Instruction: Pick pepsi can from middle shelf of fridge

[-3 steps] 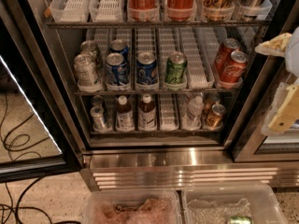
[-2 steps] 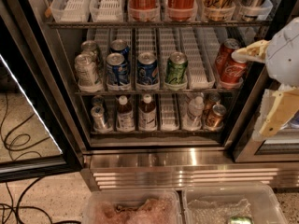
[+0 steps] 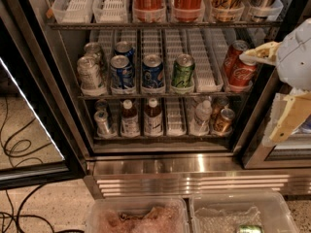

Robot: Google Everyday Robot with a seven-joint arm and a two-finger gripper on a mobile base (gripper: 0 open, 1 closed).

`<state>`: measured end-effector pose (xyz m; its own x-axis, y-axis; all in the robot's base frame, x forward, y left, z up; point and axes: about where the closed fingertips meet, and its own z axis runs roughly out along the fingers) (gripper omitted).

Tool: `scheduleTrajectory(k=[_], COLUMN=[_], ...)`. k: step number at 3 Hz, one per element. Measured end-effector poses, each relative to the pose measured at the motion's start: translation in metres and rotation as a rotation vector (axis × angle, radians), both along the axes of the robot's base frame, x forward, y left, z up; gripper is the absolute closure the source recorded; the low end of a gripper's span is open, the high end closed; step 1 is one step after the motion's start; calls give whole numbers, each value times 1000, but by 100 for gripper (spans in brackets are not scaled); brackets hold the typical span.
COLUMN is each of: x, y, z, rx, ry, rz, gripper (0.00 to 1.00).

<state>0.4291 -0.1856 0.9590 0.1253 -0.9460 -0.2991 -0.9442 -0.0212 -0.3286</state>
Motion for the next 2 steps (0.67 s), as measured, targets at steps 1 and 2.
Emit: scheduleTrajectory(k=[1,2], x=[0,-2], y=[25,50], z=[-10,-17], rx=[87,230], ry=[-25,-77], rz=[31,2], gripper=[0,0])
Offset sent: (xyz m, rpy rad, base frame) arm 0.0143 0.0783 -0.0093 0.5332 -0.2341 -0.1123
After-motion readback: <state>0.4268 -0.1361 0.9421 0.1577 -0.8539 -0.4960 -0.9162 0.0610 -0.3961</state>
